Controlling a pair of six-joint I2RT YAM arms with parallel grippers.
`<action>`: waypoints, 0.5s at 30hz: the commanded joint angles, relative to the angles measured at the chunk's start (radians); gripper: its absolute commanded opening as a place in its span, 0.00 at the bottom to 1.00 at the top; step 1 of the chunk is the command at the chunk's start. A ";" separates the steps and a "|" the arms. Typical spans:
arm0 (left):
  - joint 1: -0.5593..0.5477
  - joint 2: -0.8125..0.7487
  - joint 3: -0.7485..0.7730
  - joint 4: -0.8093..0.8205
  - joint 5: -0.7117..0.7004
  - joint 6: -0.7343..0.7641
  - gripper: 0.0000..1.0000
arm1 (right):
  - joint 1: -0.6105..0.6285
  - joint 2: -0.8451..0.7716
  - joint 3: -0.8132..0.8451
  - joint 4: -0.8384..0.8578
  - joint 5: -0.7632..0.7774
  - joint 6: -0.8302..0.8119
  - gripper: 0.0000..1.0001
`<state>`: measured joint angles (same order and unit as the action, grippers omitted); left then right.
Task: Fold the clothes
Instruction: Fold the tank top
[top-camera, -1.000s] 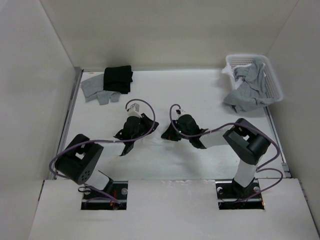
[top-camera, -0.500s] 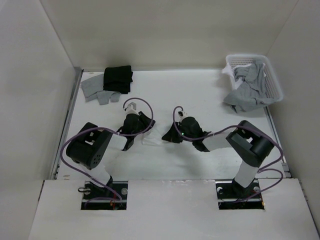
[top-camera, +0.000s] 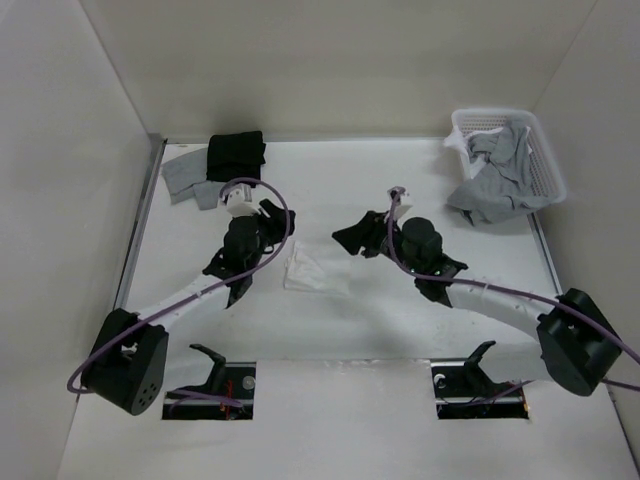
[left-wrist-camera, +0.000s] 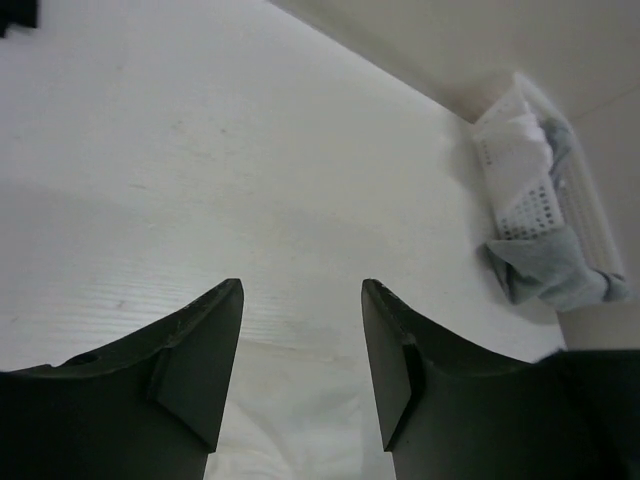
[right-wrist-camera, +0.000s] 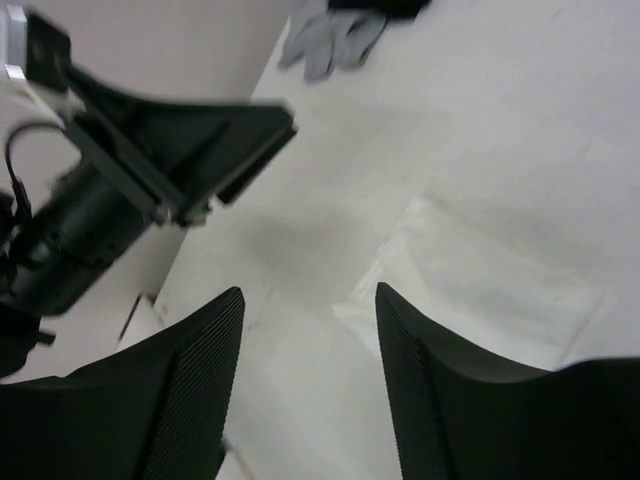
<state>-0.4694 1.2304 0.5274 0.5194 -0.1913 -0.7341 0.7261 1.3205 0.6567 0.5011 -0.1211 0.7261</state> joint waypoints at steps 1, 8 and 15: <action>0.030 -0.052 0.004 -0.222 -0.109 0.076 0.52 | -0.037 -0.058 -0.035 0.019 0.174 -0.082 0.62; 0.102 -0.131 -0.090 -0.303 -0.059 0.035 0.60 | -0.122 -0.110 -0.187 0.111 0.337 -0.062 0.67; 0.111 -0.092 -0.103 -0.279 -0.022 0.032 0.57 | -0.224 -0.127 -0.218 0.111 0.287 -0.030 0.69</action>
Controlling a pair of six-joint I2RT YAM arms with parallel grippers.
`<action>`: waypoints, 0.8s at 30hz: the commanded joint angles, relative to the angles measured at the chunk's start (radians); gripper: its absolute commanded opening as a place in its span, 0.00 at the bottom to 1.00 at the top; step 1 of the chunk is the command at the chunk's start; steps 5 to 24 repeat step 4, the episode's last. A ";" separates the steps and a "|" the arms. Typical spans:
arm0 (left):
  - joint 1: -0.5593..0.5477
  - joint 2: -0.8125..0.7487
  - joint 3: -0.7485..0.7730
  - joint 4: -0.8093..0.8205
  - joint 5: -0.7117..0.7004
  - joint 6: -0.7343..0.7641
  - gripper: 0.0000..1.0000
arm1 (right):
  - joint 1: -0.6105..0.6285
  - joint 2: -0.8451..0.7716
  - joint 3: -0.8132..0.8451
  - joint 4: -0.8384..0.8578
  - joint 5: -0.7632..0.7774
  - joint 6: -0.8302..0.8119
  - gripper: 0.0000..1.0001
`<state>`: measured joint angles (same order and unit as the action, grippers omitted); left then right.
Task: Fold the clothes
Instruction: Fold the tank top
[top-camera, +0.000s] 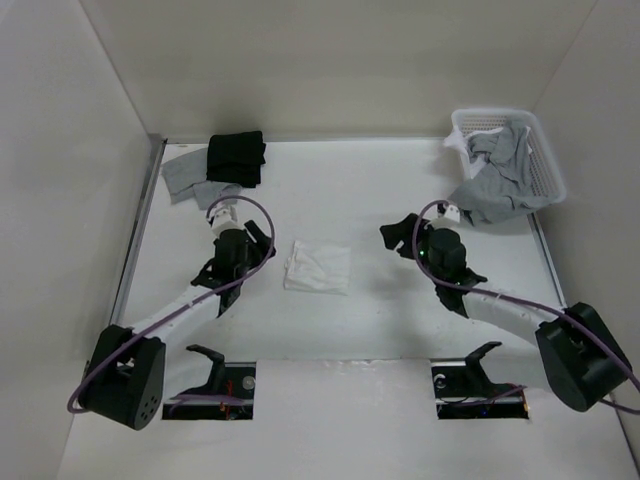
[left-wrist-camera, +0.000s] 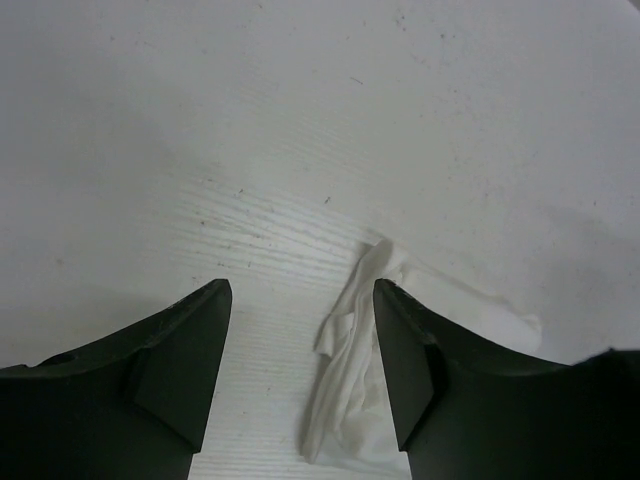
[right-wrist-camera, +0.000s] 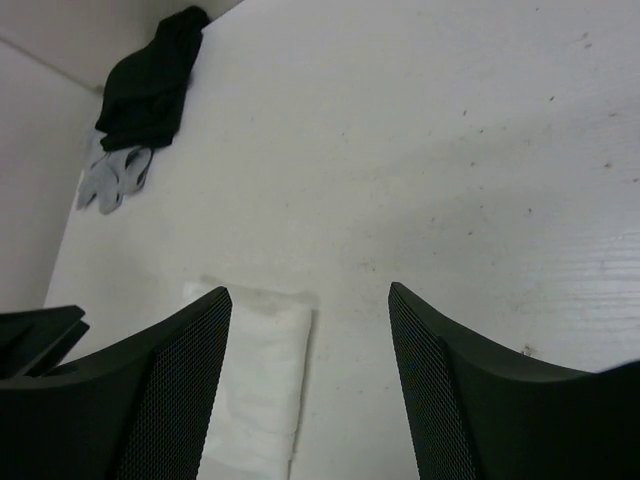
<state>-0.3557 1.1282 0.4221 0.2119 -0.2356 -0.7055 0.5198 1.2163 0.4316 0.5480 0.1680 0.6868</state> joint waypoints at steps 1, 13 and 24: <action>-0.004 0.019 0.009 0.030 0.028 0.003 0.57 | -0.025 -0.023 0.007 0.064 -0.015 0.010 0.69; -0.004 0.021 0.014 0.032 0.045 0.001 0.61 | -0.034 -0.023 0.004 0.064 -0.033 0.019 0.69; -0.004 0.021 0.014 0.032 0.045 0.001 0.61 | -0.034 -0.023 0.004 0.064 -0.033 0.019 0.69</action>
